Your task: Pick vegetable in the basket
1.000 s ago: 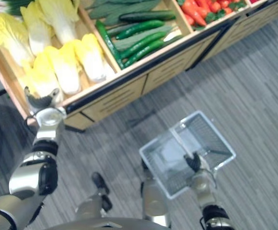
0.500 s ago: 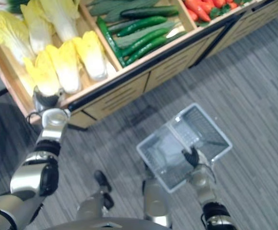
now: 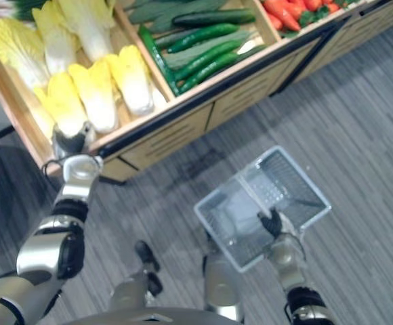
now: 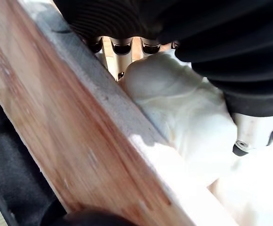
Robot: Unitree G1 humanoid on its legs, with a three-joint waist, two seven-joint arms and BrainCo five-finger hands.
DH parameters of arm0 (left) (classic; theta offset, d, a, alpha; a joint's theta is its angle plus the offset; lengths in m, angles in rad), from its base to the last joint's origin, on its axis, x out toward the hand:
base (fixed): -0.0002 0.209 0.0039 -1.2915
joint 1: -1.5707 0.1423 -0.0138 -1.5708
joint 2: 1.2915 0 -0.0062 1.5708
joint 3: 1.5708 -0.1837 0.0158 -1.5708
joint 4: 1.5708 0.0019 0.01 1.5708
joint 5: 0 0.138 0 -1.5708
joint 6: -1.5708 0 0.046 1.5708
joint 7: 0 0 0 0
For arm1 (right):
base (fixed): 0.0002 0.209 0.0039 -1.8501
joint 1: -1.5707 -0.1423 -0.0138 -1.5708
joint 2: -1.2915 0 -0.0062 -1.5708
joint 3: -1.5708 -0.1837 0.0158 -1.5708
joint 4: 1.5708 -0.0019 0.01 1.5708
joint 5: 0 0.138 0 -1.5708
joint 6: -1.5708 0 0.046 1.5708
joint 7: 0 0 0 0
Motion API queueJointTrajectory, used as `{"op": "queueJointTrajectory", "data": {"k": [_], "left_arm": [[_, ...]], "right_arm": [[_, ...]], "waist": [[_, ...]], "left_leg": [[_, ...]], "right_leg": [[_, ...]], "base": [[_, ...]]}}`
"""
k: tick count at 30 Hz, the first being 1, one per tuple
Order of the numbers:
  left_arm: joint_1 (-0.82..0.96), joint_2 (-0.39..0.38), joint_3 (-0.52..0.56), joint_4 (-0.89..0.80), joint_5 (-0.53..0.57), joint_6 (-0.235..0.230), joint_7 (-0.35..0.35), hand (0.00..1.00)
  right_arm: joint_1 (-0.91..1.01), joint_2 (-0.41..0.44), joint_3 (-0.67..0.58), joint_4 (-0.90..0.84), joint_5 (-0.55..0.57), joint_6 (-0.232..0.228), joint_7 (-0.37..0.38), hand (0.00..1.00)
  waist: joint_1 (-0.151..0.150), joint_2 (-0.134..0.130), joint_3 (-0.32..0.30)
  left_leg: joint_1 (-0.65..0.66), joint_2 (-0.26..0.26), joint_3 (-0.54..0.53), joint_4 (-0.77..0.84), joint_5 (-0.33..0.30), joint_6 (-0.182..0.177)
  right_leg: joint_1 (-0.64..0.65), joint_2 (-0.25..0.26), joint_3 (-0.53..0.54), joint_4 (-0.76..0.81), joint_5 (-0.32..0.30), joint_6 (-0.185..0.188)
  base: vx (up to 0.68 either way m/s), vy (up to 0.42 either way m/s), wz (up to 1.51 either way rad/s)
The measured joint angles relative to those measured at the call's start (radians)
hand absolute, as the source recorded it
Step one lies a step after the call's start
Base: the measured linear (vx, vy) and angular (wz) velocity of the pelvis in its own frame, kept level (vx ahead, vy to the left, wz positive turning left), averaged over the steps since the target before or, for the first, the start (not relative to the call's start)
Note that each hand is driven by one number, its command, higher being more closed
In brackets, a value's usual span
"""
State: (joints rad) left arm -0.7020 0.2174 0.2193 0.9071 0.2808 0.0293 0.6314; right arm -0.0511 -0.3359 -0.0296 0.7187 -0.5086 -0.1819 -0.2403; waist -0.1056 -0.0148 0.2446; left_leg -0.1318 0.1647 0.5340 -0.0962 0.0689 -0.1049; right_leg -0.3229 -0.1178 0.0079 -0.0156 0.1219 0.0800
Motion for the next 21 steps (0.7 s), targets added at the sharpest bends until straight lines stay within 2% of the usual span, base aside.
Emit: {"op": "queueJointTrajectory", "data": {"k": [7,10,13,17,21], "left_arm": [[0.042,-0.026,-0.039,-0.051,0.004,-0.022,-0.007,1.00],[0.081,-0.030,-0.056,-0.096,0.009,-0.026,-0.007,1.00],[0.113,-0.029,-0.060,-0.130,0.020,-0.026,-0.007,1.00],[0.188,-0.055,-0.078,-0.171,0.058,-0.014,-0.019,1.00],[0.246,-0.060,-0.095,-0.278,0.121,0.004,-0.029,1.00]], "right_arm": [[0.010,0.000,-0.005,0.034,0.000,0.002,0.000,1.00],[0.011,0.000,-0.013,0.044,-0.001,0.003,0.000,1.00],[0.012,0.000,-0.023,0.048,-0.001,0.002,0.000,1.00],[0.027,-0.006,-0.055,0.065,-0.001,0.004,-0.001,1.00],[0.049,-0.006,-0.073,0.075,-0.002,0.005,0.000,1.00]], "waist": [[0.000,0.005,-0.002],[0.000,0.016,-0.006],[0.000,0.022,-0.009],[0.002,0.049,-0.025],[0.006,0.051,-0.026]], "left_leg": [[0.033,-0.008,-0.035,0.000,0.000,0.000],[0.036,-0.010,-0.051,0.000,0.000,0.000],[0.043,-0.010,-0.052,0.000,0.001,0.001],[0.048,-0.013,-0.060,-0.001,0.004,0.005],[0.048,-0.011,-0.084,-0.006,0.010,0.005]], "right_leg": [[0.055,-0.013,-0.028,-0.008,0.000,0.000],[0.065,-0.015,-0.036,-0.008,0.000,0.000],[0.067,-0.012,-0.036,-0.001,-0.001,0.000],[0.073,-0.008,-0.041,0.002,-0.002,0.000],[0.086,-0.006,-0.064,0.004,-0.005,-0.002]], "base": [[0.01,-0.006,0.13],[-0.01,-0.005,0.11],[-0.01,-0.005,-0.01],[-0.01,-0.011,0.04],[-0.02,-0.014,0.13]]}}
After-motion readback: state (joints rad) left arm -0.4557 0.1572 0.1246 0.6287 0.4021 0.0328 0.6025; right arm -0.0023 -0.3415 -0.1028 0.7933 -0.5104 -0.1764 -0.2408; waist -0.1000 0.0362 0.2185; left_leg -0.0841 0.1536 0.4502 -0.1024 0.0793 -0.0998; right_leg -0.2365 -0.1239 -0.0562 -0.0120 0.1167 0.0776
